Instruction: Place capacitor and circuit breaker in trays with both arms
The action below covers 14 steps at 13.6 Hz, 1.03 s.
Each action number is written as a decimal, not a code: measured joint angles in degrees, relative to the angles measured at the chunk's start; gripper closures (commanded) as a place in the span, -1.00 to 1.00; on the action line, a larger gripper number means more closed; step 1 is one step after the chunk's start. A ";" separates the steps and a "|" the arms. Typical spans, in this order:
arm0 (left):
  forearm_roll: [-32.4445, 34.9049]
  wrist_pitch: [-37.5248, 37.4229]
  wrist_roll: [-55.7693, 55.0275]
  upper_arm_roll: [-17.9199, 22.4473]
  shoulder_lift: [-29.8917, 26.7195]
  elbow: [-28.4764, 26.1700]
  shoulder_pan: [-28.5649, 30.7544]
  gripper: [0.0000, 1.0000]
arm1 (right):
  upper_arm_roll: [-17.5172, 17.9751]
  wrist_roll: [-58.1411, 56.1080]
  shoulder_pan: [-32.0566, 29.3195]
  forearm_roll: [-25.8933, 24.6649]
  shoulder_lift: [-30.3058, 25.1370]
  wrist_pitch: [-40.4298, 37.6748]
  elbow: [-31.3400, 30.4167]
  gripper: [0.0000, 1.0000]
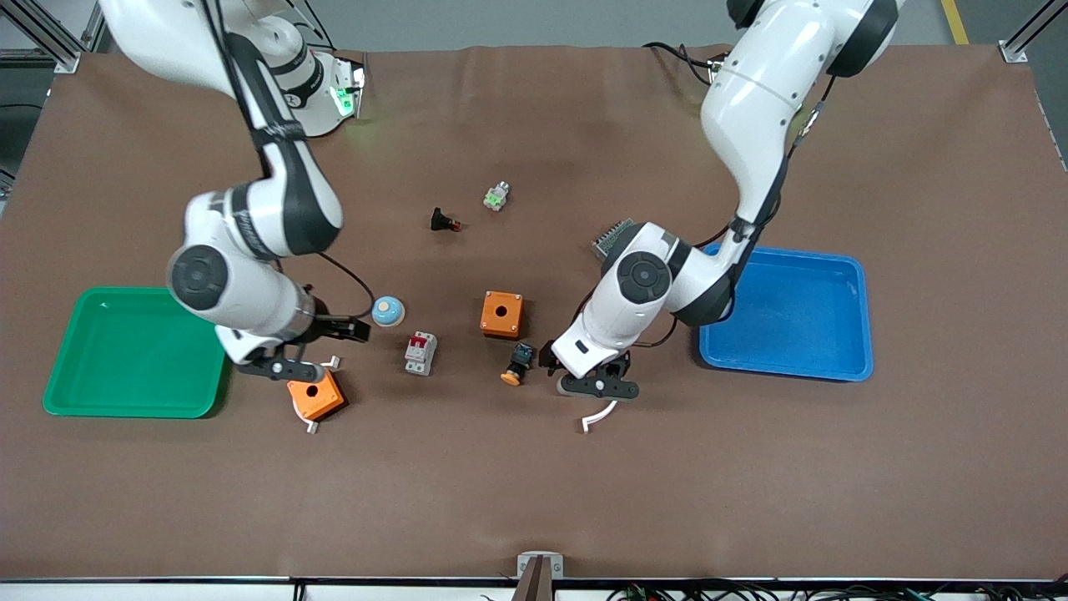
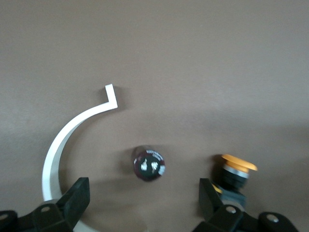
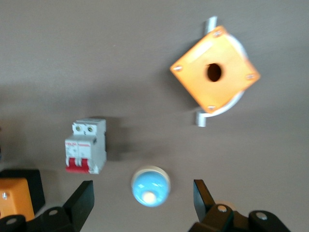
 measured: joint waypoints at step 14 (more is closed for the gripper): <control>0.00 3.20 -2.55 3.45 3.57 1.14 -3.66 1.00 | 0.03 4.76 4.87 10.91 13.16 8.16 5.88 0.72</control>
